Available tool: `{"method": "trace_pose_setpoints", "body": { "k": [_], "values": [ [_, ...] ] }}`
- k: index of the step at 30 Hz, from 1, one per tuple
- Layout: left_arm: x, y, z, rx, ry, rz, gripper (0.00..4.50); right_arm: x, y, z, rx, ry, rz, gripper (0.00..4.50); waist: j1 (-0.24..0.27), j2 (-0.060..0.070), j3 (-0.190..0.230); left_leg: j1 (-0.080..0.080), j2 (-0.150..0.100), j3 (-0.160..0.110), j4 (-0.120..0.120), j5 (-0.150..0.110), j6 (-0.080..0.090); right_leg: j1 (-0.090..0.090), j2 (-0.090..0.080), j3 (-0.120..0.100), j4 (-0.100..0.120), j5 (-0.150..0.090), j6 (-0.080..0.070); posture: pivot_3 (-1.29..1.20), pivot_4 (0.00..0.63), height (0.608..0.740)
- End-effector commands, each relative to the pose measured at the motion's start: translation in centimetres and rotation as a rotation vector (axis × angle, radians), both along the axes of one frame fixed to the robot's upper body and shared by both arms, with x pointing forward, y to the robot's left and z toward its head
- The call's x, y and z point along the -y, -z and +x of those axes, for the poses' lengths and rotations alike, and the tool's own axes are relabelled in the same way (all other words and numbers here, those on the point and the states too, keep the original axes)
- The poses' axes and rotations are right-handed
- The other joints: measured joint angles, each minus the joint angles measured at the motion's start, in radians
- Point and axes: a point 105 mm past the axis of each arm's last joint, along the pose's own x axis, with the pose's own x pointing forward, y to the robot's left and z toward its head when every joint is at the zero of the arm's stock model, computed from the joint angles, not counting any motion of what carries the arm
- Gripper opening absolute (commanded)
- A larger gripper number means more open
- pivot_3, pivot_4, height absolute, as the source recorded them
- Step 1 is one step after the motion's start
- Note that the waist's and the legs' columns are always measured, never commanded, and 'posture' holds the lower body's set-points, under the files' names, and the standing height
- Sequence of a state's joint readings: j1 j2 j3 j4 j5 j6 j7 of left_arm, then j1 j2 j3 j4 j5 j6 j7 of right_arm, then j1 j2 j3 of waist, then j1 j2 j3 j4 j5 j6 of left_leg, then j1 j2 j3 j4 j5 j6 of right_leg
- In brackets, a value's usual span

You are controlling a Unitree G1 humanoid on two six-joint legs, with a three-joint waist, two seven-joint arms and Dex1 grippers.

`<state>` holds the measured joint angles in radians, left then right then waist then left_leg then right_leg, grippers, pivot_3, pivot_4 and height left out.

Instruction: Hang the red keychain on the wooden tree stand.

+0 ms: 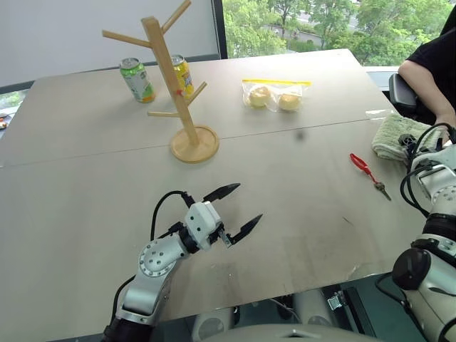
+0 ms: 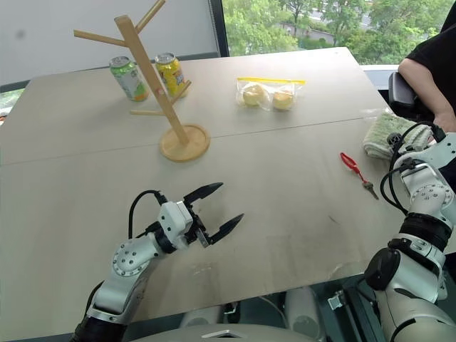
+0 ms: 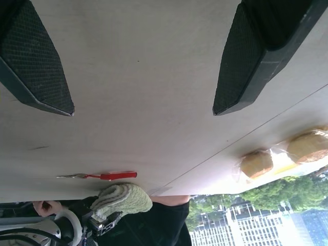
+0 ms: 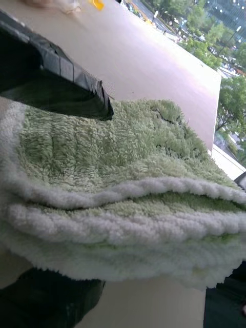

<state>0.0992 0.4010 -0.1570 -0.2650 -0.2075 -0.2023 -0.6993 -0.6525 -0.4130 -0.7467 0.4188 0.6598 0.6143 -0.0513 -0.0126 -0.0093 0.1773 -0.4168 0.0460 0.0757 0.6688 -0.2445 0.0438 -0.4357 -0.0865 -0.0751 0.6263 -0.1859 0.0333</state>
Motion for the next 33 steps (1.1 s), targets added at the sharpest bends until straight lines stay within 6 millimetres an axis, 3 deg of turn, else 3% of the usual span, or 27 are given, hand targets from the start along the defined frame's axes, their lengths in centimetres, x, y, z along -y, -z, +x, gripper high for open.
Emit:
{"method": "trace_pose_setpoints", "body": {
  "k": [1, 7, 9, 11, 14, 17, 19, 23, 29, 33],
  "values": [
    [0.3, -1.4, -0.4, 0.05, 0.014, -0.019, 4.5, 0.9, -3.6, -0.9, 0.138, 0.03, -0.067, 4.38, 0.0, 0.0, 0.0, 0.0, 0.0, 0.0, 0.0, 0.0, 0.0, 0.0, 0.0, 0.0, 0.0, 0.0, 0.0, 0.0, 0.15, 0.74],
    [0.5, -1.3, -0.6, 0.024, 0.061, -0.033, 4.5, 0.9, -7.0, -3.9, 0.291, -0.065, -0.179, 4.38, 0.004, 0.001, 0.0, 0.0, 0.0, 0.0, 0.0, 0.0, 0.0, 0.0, 0.0, 0.0, 0.0, 0.0, 0.0, 0.0, 0.15, 0.74],
    [0.5, -1.2, -1.0, 0.01, 0.09, -0.035, 4.5, 0.1, -7.8, -4.9, 0.346, -0.152, -0.194, 4.38, 0.003, 0.001, 0.0, 0.0, 0.0, 0.0, 0.0, 0.0, 0.0, 0.0, 0.0, 0.001, 0.0, 0.0, 0.0, 0.0, 0.15, 0.74],
    [0.7, -1.0, -1.6, -0.003, 0.142, -0.027, 4.5, -2.2, -7.9, -6.1, 0.355, -0.331, -0.299, 4.38, 0.004, 0.002, 0.0, 0.0, 0.0, 0.0, 0.0, 0.0, 0.0, 0.0, 0.0, 0.0, 0.0, -0.001, -0.001, 0.0, 0.15, 0.74],
    [1.0, -0.7, -2.6, -0.038, 0.252, -0.029, 4.5, -6.4, -4.7, -7.6, 0.223, -0.639, -0.574, 4.38, 0.004, 0.002, -0.001, 0.0, 0.001, -0.001, -0.001, 0.0, 0.0, -0.001, 0.0, 0.0, 0.0, -0.003, -0.004, 0.0, 0.15, 0.74],
    [1.4, -0.3, -3.2, -0.04, 0.34, -0.007, 4.5, -8.0, -0.4, -8.5, 0.068, -0.836, -0.775, 4.38, 0.0, 0.002, -0.001, 0.001, 0.001, 0.0, 0.0, 0.0, 0.0, -0.001, 0.0, 0.001, 0.0, -0.003, -0.004, 0.0, 0.15, 0.74],
    [1.6, 0.0, -3.3, -0.032, 0.379, 0.008, 4.5, -7.6, 1.7, -8.6, 0.007, -0.901, -0.822, 4.38, 0.001, 0.002, -0.001, 0.001, 0.001, 0.0, 0.001, 0.0, 0.0, -0.001, -0.001, 0.001, 0.0, -0.002, -0.003, 0.0, 0.15, 0.74],
    [1.8, 0.5, -3.2, -0.013, 0.417, 0.021, 4.5, -6.5, 3.2, -7.9, -0.023, -0.918, -0.857, 4.38, 0.006, 0.002, -0.001, 0.0, -0.001, -0.001, 0.001, 0.0, 0.0, -0.001, -0.001, 0.001, 0.0, -0.002, -0.003, 0.0, 0.15, 0.74],
    [2.1, 1.5, -2.8, 0.02, 0.439, 0.052, 4.5, -3.8, 3.5, -5.3, -0.039, -0.841, -0.944, 4.38, 0.006, 0.001, -0.001, 0.0, -0.002, 0.0, 0.001, 0.0, 0.0, -0.001, 0.0, 0.003, 0.0, -0.002, -0.003, 0.0, 0.15, 0.74],
    [2.3, 1.7, -2.8, 0.025, 0.44, 0.045, 4.5, -3.9, 4.4, -4.5, -0.05, -0.867, -0.929, 4.38, 0.008, 0.001, -0.001, 0.0, -0.002, 0.0, 0.001, 0.0, 0.0, -0.001, 0.0, 0.003, 0.0, -0.002, -0.004, 0.0, 0.15, 0.74]
  ]
}}
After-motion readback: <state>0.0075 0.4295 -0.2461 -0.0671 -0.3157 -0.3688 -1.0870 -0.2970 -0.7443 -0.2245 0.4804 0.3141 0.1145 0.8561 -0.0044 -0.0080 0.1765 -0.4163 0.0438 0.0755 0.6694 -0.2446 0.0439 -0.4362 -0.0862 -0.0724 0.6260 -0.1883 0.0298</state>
